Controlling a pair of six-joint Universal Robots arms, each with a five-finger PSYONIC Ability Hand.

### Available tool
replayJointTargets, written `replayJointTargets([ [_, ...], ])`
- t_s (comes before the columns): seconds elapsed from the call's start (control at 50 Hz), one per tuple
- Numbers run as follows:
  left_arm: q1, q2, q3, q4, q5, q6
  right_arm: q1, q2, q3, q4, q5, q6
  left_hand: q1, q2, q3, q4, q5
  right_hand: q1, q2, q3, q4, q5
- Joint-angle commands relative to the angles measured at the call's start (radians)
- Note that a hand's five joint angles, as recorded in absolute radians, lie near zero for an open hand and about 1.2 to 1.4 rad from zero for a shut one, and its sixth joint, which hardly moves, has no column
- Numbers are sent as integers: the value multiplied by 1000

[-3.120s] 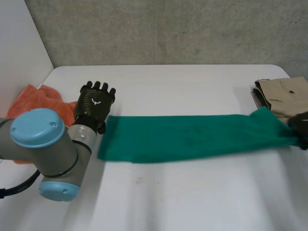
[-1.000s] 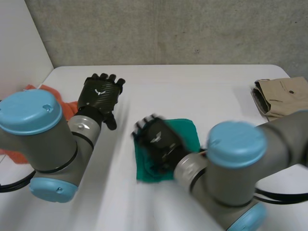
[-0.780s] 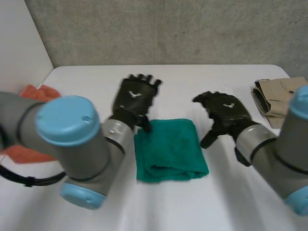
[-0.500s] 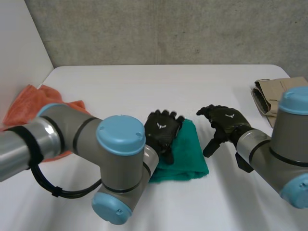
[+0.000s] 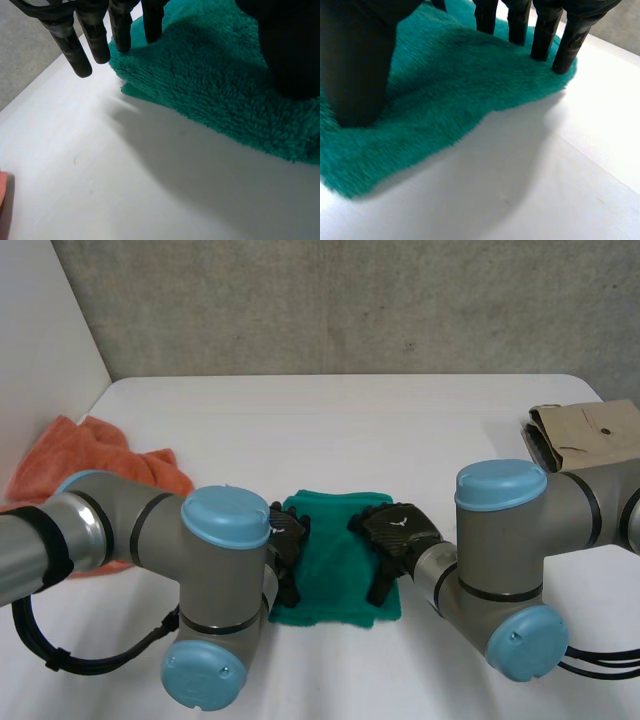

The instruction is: Fold the laundry.

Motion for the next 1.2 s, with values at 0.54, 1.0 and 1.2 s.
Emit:
replayJointTargets([
  [0.54, 142, 322, 224, -238, 610, -131, 136, -187, 354, -332, 71, -116, 21, 6, -3, 3, -13, -16, -44, -34, -58, -59],
  [1.0, 134, 307, 207, -236, 608, -136, 133, -46, 233, -438, 71, -178, 24, 9, 0, 6, -10, -9, -37, -26, -51, -51],
  [1.2, 138, 310, 188, -236, 610, -142, 130, 12, 179, -440, 74, -210, 24, 9, 0, 6, -10, 109, 81, 91, 67, 66],
])
